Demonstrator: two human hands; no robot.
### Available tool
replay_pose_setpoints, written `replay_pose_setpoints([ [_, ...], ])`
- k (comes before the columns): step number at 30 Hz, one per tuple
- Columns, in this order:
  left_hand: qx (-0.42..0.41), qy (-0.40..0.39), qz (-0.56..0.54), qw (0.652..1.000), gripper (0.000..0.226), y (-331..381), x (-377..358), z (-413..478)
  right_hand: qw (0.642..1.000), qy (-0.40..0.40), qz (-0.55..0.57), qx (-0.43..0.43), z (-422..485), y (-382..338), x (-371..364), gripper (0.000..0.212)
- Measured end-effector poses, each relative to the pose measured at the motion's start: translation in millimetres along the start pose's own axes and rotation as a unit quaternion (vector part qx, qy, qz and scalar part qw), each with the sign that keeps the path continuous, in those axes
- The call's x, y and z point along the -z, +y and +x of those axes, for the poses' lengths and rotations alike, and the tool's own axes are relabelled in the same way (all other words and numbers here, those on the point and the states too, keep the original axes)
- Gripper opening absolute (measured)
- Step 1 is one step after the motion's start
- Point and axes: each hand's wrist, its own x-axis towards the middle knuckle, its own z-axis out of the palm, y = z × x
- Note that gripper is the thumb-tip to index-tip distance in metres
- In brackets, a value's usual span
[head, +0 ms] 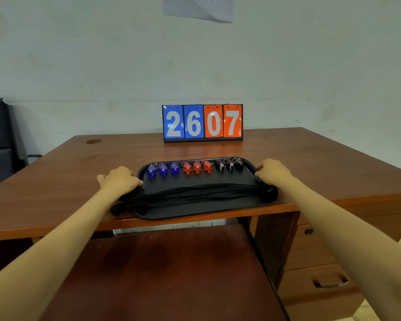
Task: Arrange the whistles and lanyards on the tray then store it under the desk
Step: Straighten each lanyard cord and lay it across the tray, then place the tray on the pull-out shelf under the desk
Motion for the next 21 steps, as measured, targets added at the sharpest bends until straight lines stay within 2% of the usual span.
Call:
replay_pose_setpoints([
  [3, -0.006, -0.006, -0.033, 0.999, 0.013, -2, 1, -2, 1.000, 0.006, 0.017, -0.004, 1, -1, -2, 0.024],
  [6, 0.004, -0.003, -0.069, 0.998, 0.025, -5, 1, -3, 0.999, 0.008, 0.049, -0.007, 1, 1, -1, 0.022],
  [12, 0.019, 0.007, -0.128, 0.992, 0.026, -14, 4, -12, 0.997, 0.006, 0.070, 0.006, -14, -5, 7, 0.020],
  [21, 0.011, 0.059, -0.170, 0.984, 0.029, -44, 60, -51, 0.991, 0.064, 0.103, 0.055, -74, -34, 47, 0.023],
])
